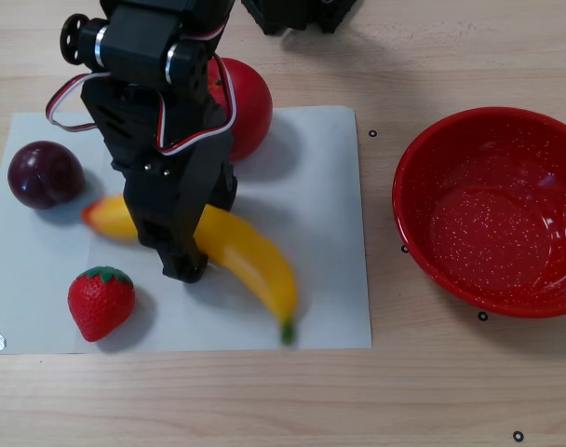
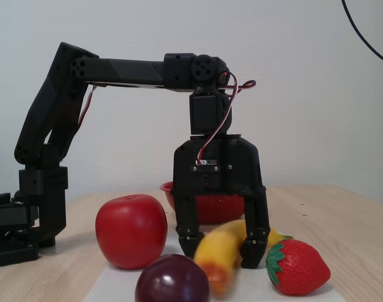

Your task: Grasp the banana and put it in the red bowl.

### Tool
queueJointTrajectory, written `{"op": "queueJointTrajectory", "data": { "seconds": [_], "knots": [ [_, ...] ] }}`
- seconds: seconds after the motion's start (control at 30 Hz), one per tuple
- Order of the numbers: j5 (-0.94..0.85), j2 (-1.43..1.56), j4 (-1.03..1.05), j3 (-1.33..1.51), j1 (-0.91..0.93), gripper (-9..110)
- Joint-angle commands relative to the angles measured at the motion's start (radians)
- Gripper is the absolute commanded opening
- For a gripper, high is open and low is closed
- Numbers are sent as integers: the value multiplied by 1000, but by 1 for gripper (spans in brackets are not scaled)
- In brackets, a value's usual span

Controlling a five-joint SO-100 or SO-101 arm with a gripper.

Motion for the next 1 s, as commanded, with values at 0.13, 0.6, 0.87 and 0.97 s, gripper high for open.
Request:
{"op": "queueJointTrajectory", "data": {
  "seconds": [0.13,0.6,0.87,0.97],
  "knots": [
    [-14,57,25,-32,3,9],
    [-54,156,410,-267,17,0],
    [-11,276,497,-305,12,0],
    [5,328,505,-310,15,0]
  ]
}}
